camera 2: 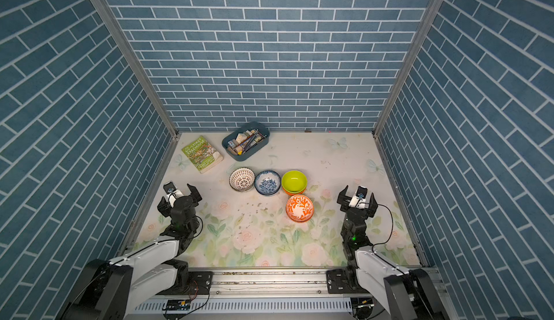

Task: Stack the bowls
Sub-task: Reset both arms

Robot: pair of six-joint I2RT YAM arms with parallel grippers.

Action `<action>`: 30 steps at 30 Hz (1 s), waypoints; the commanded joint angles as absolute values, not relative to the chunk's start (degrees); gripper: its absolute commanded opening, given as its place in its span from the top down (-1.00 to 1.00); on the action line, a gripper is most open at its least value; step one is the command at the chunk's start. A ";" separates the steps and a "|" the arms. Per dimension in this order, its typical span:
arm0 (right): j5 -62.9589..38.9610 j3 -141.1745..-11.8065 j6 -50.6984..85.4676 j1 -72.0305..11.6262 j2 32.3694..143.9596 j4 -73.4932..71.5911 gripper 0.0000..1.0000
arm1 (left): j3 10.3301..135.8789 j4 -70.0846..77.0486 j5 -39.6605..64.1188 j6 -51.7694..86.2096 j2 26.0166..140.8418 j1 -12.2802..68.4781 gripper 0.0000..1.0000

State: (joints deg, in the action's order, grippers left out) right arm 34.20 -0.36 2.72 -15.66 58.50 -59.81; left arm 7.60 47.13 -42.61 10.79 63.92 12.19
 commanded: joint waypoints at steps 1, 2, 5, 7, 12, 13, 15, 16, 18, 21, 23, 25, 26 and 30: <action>33.32 1.60 -3.54 -15.39 65.01 -76.78 -0.99 | 4.39 68.93 -38.78 4.63 69.44 11.03 -1.00; 32.83 1.20 -4.54 -15.25 67.35 -79.46 -0.99 | 4.24 72.61 -37.71 3.56 71.18 10.83 -1.00; 31.01 0.02 -7.12 -15.11 73.71 -85.99 -0.99 | 4.85 78.63 -33.00 1.06 76.56 10.02 -1.00; 29.74 -0.04 -6.87 -14.55 78.21 -91.03 -0.99 | 4.87 83.55 -30.67 1.44 81.05 9.30 -1.00; 21.05 0.92 -8.54 -13.54 86.91 -100.35 -0.99 | 5.92 88.10 -24.35 -1.46 88.25 8.99 -1.00; 20.07 0.42 -8.26 -13.03 86.86 -99.74 -0.99 | 7.28 83.01 -24.83 -0.36 86.99 8.96 -1.00; 16.00 -0.06 -6.55 -10.81 88.02 -98.88 -0.99 | 8.92 80.98 -23.56 0.29 87.68 7.72 -1.00; 17.00 -1.33 -6.90 -10.33 90.58 -99.92 -0.99 | 9.47 78.21 -23.06 0.95 86.72 7.52 -1.00; 15.37 -3.83 -5.64 -9.65 87.90 -90.98 -0.99 | 9.38 79.89 -23.22 0.84 87.42 7.32 -1.00; 14.96 -5.71 -4.98 -8.79 87.87 -87.36 -0.99 | 9.21 80.17 -23.16 0.97 87.21 7.32 -1.00; 15.00 -5.60 -4.95 -8.72 87.96 -87.61 -0.99 | 9.54 78.88 -22.96 1.17 86.84 7.30 -1.00; 15.11 -5.46 -5.01 -8.74 88.12 -87.95 -0.99 | 9.45 79.01 -22.92 1.10 86.96 7.29 -1.00; 15.04 -5.54 -4.93 -8.71 87.92 -87.64 -0.99 | 9.59 78.64 -22.87 1.18 86.85 7.29 -1.00; 14.97 -5.56 -5.01 -8.77 88.01 -87.83 -0.99 | 9.54 78.70 -22.87 1.21 86.92 7.22 -1.00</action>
State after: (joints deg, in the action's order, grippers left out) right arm 15.73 -5.26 -6.22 -9.02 88.49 -87.94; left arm 9.19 79.15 -23.49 1.26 87.07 7.73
